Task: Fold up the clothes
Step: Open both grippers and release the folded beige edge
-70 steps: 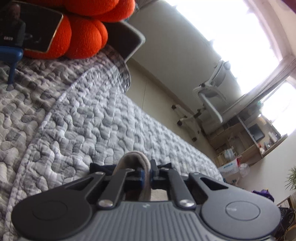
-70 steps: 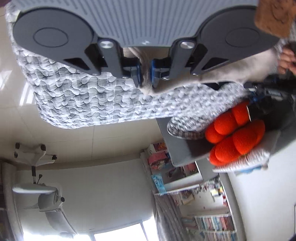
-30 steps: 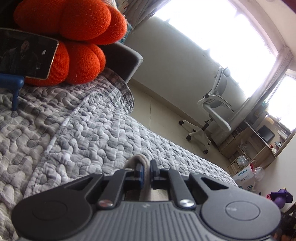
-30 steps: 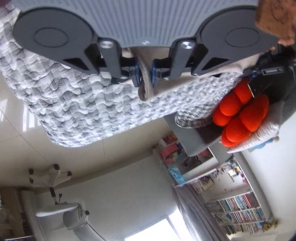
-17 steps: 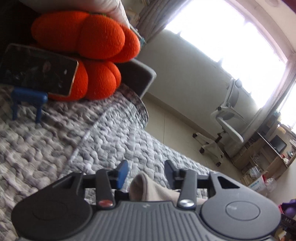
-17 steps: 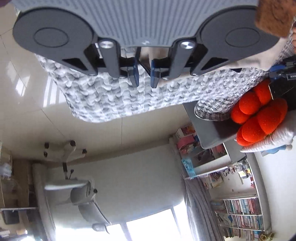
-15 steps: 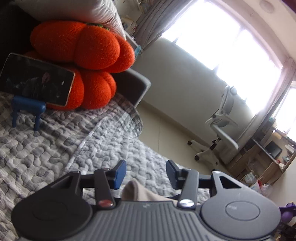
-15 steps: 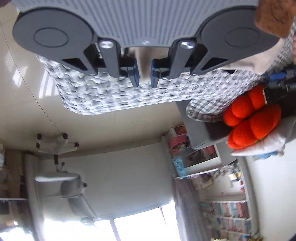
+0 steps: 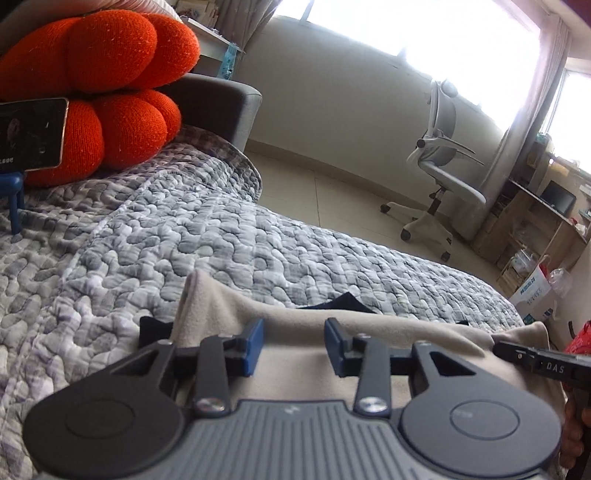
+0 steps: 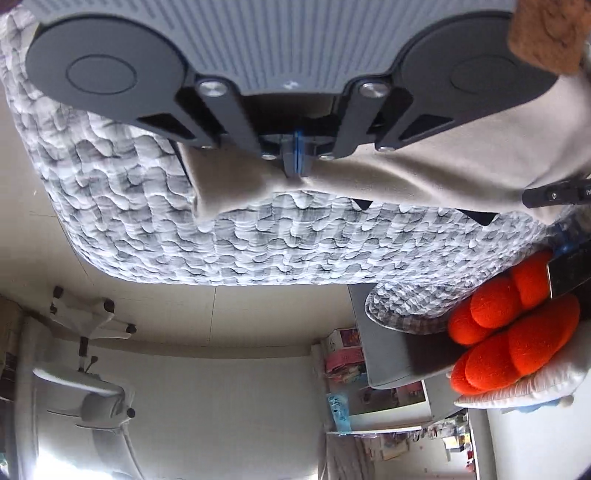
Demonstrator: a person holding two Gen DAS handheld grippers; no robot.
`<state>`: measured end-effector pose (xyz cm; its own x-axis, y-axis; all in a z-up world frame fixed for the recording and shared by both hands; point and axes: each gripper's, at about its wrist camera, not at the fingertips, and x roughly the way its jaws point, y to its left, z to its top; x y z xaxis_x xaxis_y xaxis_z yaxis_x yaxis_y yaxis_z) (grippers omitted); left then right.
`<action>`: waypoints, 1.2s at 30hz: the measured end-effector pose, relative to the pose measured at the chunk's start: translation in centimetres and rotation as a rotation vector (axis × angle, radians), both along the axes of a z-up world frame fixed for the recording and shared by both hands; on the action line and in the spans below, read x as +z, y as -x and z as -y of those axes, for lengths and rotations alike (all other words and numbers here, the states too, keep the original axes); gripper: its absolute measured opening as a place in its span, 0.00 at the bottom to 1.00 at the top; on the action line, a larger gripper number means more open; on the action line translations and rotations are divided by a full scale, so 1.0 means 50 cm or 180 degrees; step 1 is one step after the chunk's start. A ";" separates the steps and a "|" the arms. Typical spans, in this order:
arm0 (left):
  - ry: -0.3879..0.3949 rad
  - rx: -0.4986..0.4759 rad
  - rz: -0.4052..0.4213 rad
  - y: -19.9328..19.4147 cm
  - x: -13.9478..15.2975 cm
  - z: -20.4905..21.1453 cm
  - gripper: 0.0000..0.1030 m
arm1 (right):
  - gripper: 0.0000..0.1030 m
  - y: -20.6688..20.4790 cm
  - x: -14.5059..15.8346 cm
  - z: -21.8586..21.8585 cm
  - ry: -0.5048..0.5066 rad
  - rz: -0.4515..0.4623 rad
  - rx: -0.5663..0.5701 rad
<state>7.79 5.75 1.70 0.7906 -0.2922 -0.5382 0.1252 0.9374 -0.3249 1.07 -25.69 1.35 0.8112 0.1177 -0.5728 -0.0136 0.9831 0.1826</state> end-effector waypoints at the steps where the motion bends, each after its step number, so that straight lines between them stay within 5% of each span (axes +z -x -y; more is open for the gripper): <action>1: 0.0056 0.0028 -0.0010 0.000 0.000 -0.006 0.33 | 0.00 0.009 -0.002 -0.001 -0.0006 0.0027 -0.0019; 9: 0.0048 0.0123 0.0050 0.033 0.011 -0.018 0.31 | 0.00 0.038 0.010 -0.013 0.0036 0.0236 -0.0238; 11: -0.0018 0.0097 0.0128 0.046 0.020 -0.010 0.38 | 0.33 0.046 0.027 -0.049 0.0142 0.0330 -0.0085; 13: -0.0135 0.0067 0.0186 0.059 0.026 0.008 0.41 | 0.48 0.035 0.032 -0.086 0.0143 0.0345 0.0130; 19: -0.0353 0.0115 0.0175 0.057 0.002 0.037 0.43 | 0.48 -0.019 0.028 -0.188 0.0226 0.0272 0.0649; 26: -0.0517 0.0169 0.0269 0.063 -0.006 0.050 0.44 | 0.43 -0.096 0.012 -0.187 0.0241 0.0004 0.0233; 36: -0.0379 0.0173 0.0314 0.070 -0.010 0.041 0.44 | 0.50 0.031 0.017 -0.234 0.0347 0.0272 0.0507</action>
<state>4.28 3.71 1.20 0.8542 -0.1863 -0.4854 0.0990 0.9748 -0.1998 -0.48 -14.00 2.19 0.8335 0.1894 -0.5190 -0.1813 0.9811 0.0669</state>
